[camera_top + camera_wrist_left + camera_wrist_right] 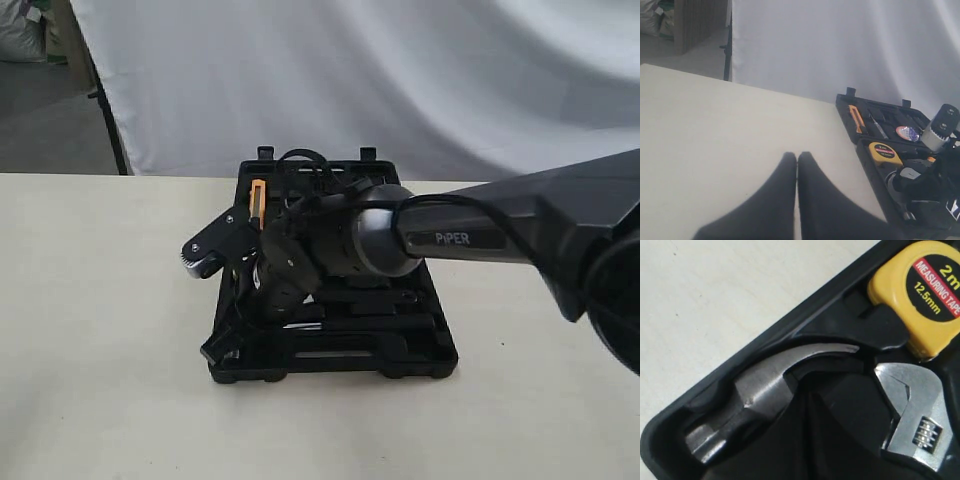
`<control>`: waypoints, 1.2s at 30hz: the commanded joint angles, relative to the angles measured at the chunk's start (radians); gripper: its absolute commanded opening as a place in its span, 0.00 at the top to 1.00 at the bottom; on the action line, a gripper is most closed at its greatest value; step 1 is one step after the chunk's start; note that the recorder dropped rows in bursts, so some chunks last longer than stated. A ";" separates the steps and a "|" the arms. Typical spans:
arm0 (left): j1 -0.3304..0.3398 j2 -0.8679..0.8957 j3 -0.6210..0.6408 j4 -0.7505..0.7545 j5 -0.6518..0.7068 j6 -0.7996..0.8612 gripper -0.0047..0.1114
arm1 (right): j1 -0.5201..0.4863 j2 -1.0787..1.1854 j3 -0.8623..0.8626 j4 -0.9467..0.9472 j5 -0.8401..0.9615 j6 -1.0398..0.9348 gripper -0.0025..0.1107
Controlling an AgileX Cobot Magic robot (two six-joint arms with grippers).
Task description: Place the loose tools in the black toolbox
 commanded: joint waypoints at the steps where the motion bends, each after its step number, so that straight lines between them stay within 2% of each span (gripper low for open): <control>1: 0.025 -0.003 -0.003 0.004 -0.007 -0.005 0.95 | -0.003 -0.019 0.003 0.007 0.036 0.012 0.98; 15: 0.025 -0.003 -0.003 0.004 -0.007 -0.005 0.95 | -0.017 -0.154 0.005 0.009 0.106 0.012 0.98; 27: 0.025 -0.003 -0.003 0.004 -0.007 -0.005 0.95 | -0.094 -0.152 0.230 0.011 -0.042 0.056 0.98; 36: 0.025 -0.003 -0.003 0.004 -0.007 -0.005 0.95 | -0.094 -0.122 0.238 0.011 -0.048 0.056 0.98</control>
